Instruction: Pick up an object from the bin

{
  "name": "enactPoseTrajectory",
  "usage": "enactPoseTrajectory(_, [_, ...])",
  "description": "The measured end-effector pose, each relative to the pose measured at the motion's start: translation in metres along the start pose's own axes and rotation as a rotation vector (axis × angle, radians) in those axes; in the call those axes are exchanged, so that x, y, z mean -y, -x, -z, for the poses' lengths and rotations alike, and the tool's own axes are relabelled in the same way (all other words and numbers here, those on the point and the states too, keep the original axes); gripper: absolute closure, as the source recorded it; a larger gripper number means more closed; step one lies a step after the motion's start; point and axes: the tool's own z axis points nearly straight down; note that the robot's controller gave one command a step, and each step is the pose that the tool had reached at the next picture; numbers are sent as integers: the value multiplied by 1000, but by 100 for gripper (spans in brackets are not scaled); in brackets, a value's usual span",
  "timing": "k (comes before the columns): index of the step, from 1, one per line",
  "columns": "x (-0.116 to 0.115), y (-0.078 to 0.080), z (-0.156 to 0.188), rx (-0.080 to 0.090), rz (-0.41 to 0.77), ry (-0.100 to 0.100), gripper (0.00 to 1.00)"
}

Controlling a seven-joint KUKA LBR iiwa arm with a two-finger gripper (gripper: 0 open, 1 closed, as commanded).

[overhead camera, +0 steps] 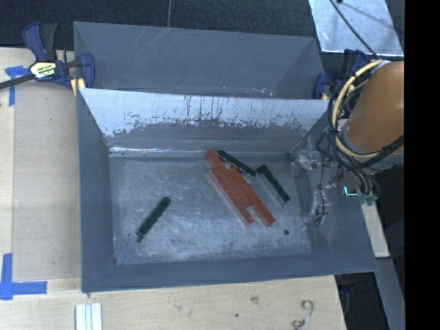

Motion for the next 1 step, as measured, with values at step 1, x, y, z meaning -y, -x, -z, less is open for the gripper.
enactPoseTrajectory(1, [-119,-1,-132,5,-158,3,0])
